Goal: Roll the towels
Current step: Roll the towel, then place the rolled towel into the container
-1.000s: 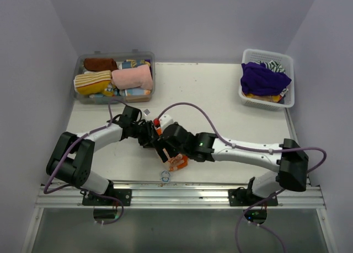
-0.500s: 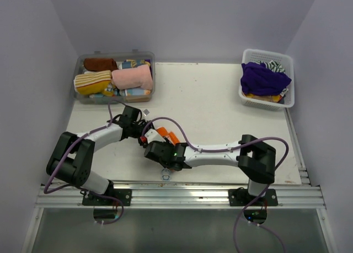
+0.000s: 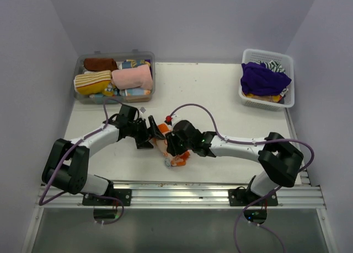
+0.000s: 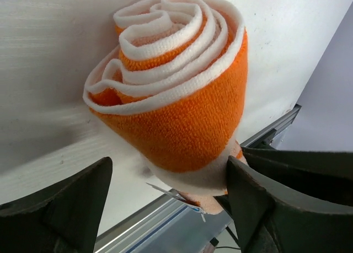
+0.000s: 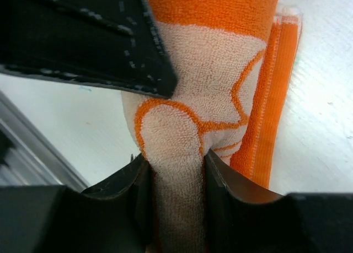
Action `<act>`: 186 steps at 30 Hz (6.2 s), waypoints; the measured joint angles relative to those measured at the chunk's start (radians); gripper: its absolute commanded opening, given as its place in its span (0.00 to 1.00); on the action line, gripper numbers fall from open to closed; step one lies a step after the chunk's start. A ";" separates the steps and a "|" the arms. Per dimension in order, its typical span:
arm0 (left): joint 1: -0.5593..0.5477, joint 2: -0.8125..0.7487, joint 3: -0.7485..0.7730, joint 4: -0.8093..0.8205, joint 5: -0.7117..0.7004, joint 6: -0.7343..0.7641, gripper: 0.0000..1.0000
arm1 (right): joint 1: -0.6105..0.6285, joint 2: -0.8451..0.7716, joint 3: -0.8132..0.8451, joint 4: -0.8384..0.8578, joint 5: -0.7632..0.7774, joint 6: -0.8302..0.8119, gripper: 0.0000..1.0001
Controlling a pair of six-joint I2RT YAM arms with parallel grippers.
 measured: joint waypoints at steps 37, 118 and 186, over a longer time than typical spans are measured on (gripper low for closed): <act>-0.009 -0.140 -0.218 0.206 -0.077 -0.240 0.99 | -0.265 0.298 -0.321 1.049 -0.700 0.715 0.19; 0.597 0.426 0.896 0.311 -0.260 -0.341 0.28 | -0.278 -0.452 -0.185 -0.280 0.068 0.197 0.89; 0.703 0.590 0.995 0.029 -0.325 -0.267 0.95 | -0.278 -0.484 -0.148 -0.309 0.053 0.222 0.89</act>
